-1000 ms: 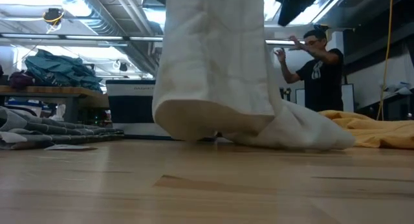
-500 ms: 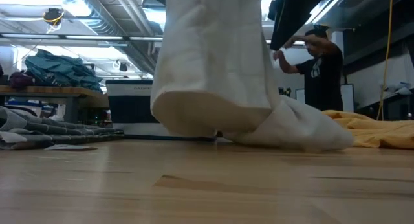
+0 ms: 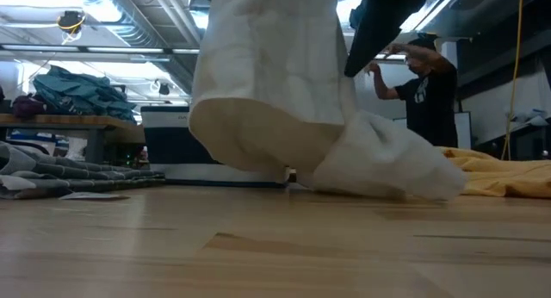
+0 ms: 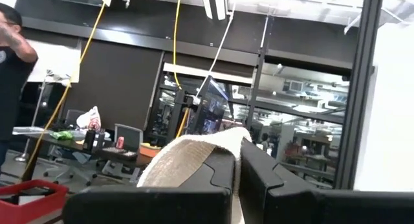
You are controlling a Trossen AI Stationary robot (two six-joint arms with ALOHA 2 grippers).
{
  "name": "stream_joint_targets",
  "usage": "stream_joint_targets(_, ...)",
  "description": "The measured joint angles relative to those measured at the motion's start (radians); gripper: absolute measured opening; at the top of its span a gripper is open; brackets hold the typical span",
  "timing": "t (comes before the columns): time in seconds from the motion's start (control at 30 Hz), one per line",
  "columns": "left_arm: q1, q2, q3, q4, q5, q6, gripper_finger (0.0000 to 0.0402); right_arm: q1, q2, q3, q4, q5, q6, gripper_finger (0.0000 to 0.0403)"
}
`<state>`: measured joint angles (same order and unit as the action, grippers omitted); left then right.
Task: Fold towel
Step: Fold the white patterned towel
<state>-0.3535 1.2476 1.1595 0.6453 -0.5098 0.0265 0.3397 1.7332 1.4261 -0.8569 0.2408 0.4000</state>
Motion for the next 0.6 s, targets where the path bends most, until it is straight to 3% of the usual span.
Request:
stream_joint_targets(0.4,-0.011,0.0,0.0,0.0,0.002,0.0,0.0,0.0,0.0,0.0,0.125,0.07,0.017,0.0184)
stream_joint_targets(0.6,-0.015,0.0,0.0,0.003,0.002,0.0,0.0,0.0,0.0,0.0,0.164,0.04,0.012,0.0184)
